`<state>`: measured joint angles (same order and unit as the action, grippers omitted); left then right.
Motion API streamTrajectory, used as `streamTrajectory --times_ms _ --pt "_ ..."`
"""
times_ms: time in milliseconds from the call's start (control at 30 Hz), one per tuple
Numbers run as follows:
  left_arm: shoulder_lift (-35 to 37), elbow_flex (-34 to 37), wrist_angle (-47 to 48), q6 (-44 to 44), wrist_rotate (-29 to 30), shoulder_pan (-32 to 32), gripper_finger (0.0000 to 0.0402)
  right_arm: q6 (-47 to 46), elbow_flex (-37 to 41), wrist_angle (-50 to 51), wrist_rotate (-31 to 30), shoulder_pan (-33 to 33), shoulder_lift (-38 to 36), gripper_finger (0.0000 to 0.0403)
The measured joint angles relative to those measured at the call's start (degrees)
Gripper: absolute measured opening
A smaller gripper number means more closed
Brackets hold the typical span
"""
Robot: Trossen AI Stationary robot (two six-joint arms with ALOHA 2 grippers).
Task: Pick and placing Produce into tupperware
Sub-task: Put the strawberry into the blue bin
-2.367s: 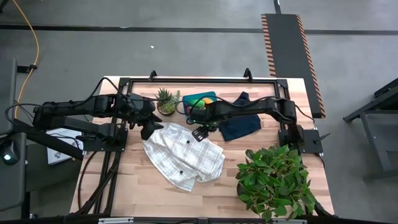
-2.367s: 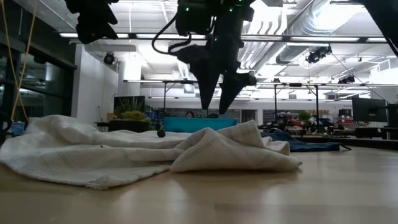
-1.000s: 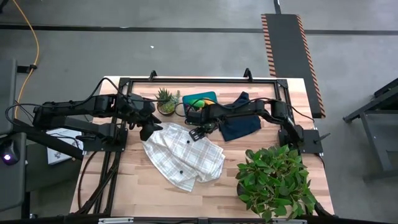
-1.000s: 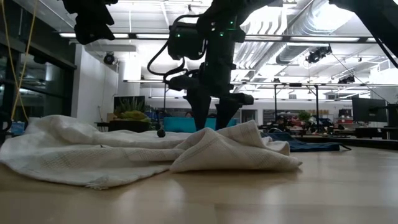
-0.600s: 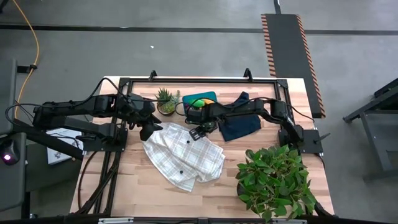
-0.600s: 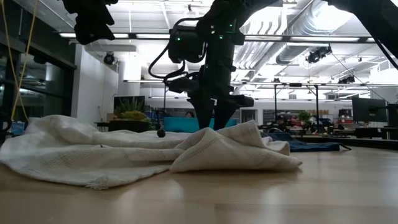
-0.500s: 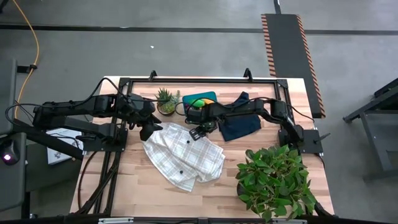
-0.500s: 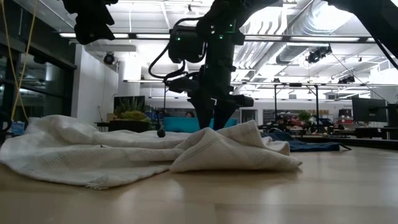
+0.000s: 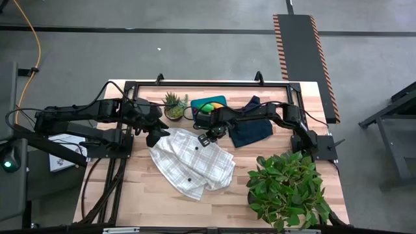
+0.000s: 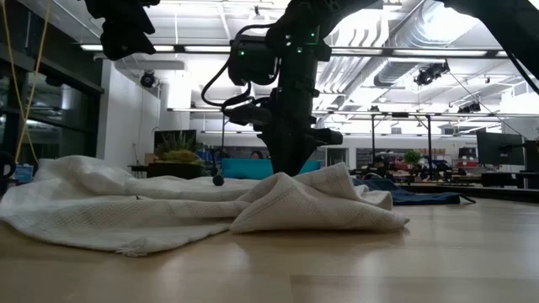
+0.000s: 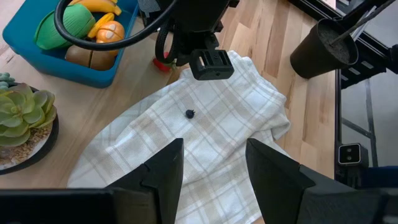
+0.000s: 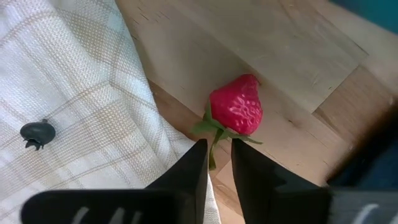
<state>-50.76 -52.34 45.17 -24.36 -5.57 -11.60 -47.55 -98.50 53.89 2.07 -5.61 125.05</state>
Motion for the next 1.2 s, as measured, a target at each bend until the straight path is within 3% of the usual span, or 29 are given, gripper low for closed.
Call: streamTrajectory --times_ms 400,867,1200 --pt "0.0 0.0 0.0 0.0 0.0 0.0 0.0163 0.0 0.0 0.0 0.9 0.0 0.0 0.0003" --pt "0.0 0.0 0.0 0.0 0.0 0.0 0.0163 0.3 0.0 0.6 1.4 0.0 0.0 0.0003" --pt "0.0 0.0 0.0 0.0 0.0 0.0 0.0163 1.5 0.0 1.5 2.9 0.0 0.0 0.0041"
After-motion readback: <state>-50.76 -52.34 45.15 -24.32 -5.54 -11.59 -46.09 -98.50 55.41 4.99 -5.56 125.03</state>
